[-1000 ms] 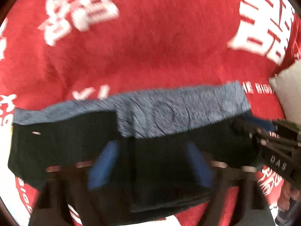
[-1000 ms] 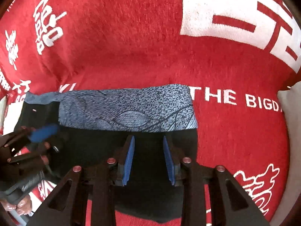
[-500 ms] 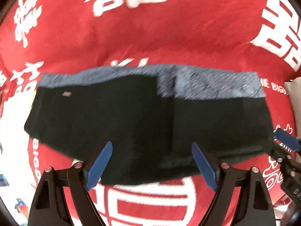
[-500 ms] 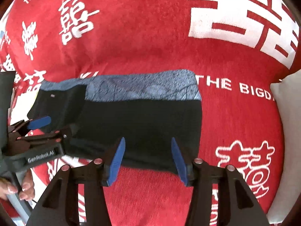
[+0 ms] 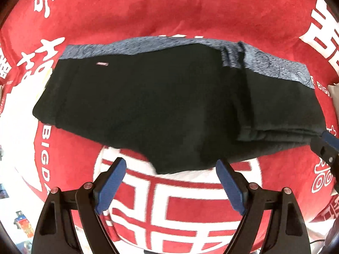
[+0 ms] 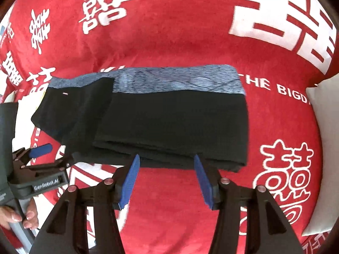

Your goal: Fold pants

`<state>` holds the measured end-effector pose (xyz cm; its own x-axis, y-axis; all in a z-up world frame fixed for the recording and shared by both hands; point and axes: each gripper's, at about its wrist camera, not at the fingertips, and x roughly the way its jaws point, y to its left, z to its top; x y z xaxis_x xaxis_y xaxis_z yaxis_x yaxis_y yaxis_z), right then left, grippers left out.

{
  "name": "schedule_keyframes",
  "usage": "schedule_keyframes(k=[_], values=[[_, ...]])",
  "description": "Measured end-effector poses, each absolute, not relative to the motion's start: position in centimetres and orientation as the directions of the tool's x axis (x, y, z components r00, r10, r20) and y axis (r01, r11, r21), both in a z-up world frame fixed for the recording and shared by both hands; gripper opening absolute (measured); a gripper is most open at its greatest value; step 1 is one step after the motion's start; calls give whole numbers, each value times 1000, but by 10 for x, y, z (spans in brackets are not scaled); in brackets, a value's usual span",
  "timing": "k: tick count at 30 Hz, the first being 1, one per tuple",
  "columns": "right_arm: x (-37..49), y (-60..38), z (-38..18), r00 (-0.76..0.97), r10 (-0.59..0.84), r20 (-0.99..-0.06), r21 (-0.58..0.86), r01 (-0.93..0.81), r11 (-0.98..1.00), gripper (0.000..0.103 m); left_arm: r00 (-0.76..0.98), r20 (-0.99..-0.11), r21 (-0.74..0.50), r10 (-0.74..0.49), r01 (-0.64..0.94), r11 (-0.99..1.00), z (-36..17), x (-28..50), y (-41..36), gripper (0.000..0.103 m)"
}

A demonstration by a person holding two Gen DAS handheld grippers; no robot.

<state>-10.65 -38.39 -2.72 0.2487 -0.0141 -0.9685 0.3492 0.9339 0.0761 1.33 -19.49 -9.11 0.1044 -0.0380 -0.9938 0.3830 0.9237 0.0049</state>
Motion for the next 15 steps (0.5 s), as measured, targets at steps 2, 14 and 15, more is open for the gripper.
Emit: schedule_keyframes(k=[2, 14, 15], values=[[-99, -372, -27, 255, -20, -967, 73, 348, 935, 58, 97, -994, 0, -41, 385, 923, -92, 17, -181, 87], [-29, -318, -71, 179, -44, -983, 26, 370, 929, 59, 92, -994, -18, -53, 352, 936, -99, 47, -101, 87], [-28, -314, -80, 148, -33, -988, 26, 378, 925, 59, 88, -994, -23, -56, 342, 939, -101, 49, -95, 87]])
